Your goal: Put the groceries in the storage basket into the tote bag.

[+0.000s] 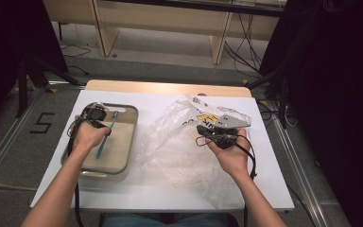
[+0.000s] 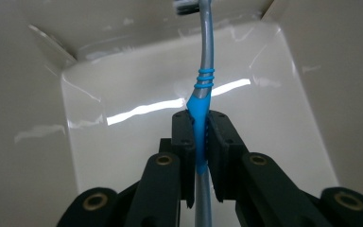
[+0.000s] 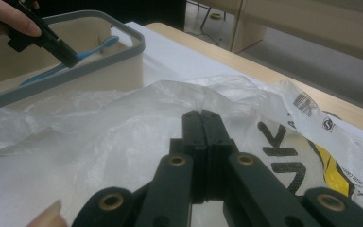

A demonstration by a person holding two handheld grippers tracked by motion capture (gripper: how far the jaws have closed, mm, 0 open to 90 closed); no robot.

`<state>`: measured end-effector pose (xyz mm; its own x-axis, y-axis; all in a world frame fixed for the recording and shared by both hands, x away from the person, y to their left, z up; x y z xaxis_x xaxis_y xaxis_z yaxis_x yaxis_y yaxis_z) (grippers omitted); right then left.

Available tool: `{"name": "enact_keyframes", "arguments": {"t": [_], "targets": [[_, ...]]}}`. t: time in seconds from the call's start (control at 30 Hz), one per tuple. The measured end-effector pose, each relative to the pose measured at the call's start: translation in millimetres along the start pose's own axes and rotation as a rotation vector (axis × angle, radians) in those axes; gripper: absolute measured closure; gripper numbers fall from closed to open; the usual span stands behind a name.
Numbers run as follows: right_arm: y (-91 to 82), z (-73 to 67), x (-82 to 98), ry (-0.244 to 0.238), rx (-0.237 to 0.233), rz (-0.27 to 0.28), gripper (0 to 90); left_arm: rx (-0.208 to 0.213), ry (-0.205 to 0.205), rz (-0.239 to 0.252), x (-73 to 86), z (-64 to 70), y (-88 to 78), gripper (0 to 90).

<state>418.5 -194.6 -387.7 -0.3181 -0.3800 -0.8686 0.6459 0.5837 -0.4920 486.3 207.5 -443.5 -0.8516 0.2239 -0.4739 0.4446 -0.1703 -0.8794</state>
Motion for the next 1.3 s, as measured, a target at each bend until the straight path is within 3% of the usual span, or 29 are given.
{"name": "enact_keyframes", "arguments": {"t": [0.13,0.7,1.3], "targets": [[-0.5,0.4,-0.1,0.0,0.004,0.0,90.0,0.024,0.002,0.042,0.0,3.3,-8.0,81.6],[-0.9,0.4,-0.3,0.001,0.002,0.001,90.0,0.048,0.026,0.181,-1.9,15.8,-43.5,81.6],[-1.3,0.5,-0.5,0.004,0.004,0.003,90.0,0.104,0.097,0.246,0.2,42.1,-74.8,81.6]]}}
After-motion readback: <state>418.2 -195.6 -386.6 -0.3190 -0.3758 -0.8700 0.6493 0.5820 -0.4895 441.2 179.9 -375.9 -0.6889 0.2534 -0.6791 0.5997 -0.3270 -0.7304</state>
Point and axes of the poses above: each handheld gripper's, and its own axes: y roughly forward along the jaws, x roughly out of its underside, z roughly to its right, the point moved 1 cm from there along y, roughly forward along the jaws, and after that the axes turned 2 degrees about -z, right-handed, at the moved point
